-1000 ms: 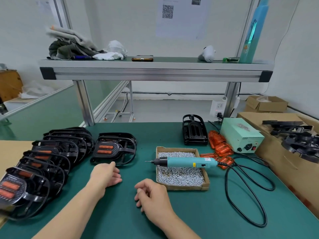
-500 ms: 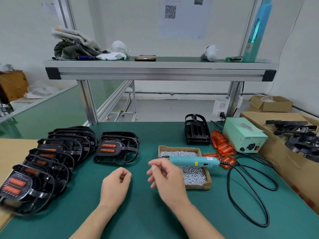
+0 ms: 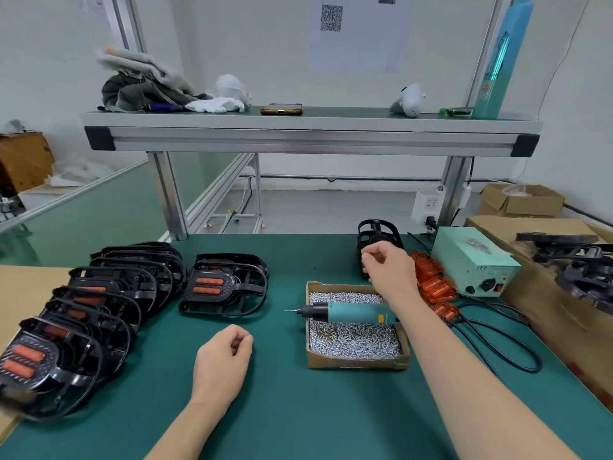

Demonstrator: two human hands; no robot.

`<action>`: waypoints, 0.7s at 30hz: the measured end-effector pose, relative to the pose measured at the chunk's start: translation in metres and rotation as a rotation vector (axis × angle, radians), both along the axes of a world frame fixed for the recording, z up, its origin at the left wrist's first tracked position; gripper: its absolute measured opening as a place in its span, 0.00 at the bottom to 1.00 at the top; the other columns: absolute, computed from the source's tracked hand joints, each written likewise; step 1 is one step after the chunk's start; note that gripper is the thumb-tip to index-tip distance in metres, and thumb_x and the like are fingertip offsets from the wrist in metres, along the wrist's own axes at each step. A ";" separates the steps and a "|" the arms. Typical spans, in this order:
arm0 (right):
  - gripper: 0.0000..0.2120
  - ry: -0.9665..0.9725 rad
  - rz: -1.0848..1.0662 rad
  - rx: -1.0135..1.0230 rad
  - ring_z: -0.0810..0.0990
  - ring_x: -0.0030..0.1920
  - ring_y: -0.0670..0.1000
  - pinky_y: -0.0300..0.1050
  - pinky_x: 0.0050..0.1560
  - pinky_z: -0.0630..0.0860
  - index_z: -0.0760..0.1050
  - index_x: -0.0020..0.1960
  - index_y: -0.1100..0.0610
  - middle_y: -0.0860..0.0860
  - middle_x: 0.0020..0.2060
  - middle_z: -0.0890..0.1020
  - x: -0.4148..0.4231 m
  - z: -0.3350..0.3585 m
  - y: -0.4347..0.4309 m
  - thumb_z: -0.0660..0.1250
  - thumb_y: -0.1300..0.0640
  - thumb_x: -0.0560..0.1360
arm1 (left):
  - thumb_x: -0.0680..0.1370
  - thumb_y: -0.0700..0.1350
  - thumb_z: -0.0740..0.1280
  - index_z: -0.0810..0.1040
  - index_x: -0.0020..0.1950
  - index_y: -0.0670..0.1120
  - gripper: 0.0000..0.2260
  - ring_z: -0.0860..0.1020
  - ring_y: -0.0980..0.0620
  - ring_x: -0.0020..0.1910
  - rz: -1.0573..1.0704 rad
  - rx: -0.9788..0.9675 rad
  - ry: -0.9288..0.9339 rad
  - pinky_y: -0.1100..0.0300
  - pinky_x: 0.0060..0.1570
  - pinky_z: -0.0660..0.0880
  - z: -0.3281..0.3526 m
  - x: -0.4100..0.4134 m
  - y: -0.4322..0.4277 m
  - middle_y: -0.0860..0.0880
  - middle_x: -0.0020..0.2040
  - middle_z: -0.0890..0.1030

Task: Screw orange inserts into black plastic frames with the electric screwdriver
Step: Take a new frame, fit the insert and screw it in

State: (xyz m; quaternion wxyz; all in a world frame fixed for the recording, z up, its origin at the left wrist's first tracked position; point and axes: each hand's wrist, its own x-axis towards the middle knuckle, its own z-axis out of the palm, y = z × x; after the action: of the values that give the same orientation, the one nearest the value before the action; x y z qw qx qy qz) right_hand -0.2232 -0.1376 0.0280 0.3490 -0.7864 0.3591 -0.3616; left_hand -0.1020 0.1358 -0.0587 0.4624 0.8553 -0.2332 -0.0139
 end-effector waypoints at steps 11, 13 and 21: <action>0.25 0.759 -0.109 -0.091 0.74 0.66 0.62 0.53 0.64 0.74 0.67 0.74 0.57 0.60 0.68 0.70 0.018 -0.013 -0.077 0.64 0.62 0.78 | 0.77 0.42 0.69 0.76 0.35 0.52 0.11 0.78 0.55 0.36 0.001 -0.032 0.034 0.61 0.38 0.71 0.000 0.000 0.000 0.58 0.32 0.79; 0.25 0.792 -0.097 -0.099 0.75 0.66 0.61 0.53 0.64 0.74 0.67 0.74 0.57 0.60 0.68 0.71 0.018 -0.014 -0.083 0.64 0.62 0.78 | 0.77 0.42 0.69 0.77 0.35 0.52 0.11 0.78 0.54 0.35 -0.002 -0.033 0.034 0.61 0.38 0.71 0.000 0.000 0.000 0.59 0.33 0.79; 0.17 0.834 -0.087 -0.244 0.80 0.59 0.59 0.50 0.55 0.79 0.77 0.64 0.58 0.57 0.60 0.80 0.019 -0.021 -0.095 0.67 0.63 0.76 | 0.76 0.42 0.69 0.76 0.34 0.52 0.11 0.78 0.53 0.33 -0.007 -0.047 0.046 0.59 0.37 0.73 -0.002 0.002 -0.001 0.58 0.32 0.79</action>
State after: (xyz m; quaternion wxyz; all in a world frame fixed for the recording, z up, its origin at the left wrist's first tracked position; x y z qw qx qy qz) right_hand -0.2040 -0.2329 0.0072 0.0629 -0.8848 0.4568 -0.0673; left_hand -0.1003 0.1352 -0.0609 0.4875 0.8429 -0.2259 -0.0295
